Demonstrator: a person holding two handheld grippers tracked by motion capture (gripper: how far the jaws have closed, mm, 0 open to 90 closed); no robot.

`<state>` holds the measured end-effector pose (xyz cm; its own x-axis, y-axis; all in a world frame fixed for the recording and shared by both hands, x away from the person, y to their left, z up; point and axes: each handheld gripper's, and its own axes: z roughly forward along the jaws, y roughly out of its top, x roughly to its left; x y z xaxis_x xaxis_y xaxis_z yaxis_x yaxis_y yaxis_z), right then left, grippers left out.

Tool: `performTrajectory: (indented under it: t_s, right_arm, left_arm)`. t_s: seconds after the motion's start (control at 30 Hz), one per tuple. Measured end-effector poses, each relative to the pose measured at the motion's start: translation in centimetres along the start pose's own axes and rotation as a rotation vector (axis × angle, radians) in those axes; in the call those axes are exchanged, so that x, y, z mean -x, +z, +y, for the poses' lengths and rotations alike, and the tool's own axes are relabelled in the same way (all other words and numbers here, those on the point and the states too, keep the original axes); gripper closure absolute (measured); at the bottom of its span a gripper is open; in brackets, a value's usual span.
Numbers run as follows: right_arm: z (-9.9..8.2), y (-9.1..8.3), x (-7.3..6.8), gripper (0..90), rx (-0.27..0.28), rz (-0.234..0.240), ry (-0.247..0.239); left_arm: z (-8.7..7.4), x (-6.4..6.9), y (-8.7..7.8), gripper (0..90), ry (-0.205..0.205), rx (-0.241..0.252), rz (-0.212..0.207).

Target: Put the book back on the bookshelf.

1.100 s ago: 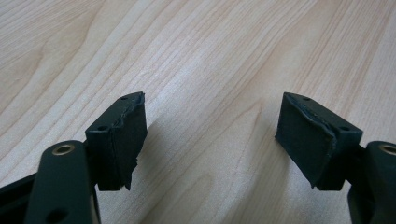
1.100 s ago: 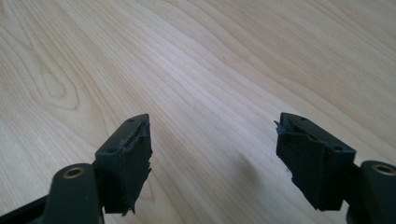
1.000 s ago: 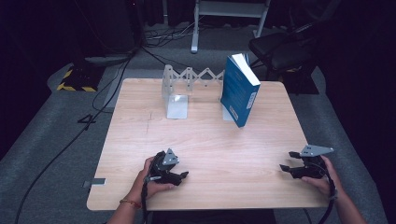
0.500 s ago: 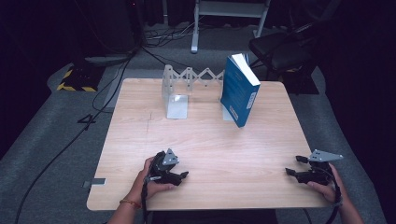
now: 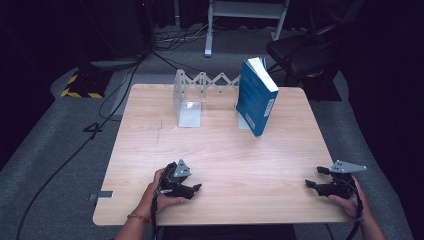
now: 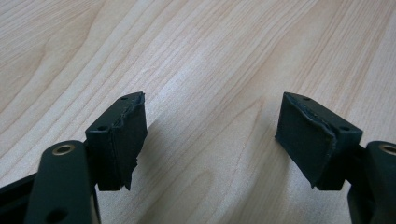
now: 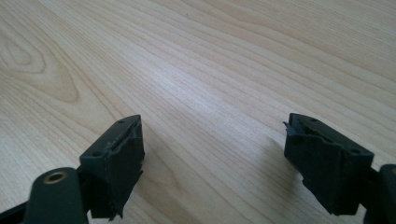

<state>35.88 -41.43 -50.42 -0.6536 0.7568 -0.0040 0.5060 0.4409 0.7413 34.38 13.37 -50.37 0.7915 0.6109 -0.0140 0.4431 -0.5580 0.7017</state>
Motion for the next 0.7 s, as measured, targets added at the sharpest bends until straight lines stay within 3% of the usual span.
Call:
performTrajectory:
  t_s: [0.7]
  right_arm:
    - [0.02,0.02,-0.06,19.9,0.000,-0.009,0.007]
  left_arm:
    - [0.06,-0.21,0.09,24.4,0.007,0.003,-0.012]
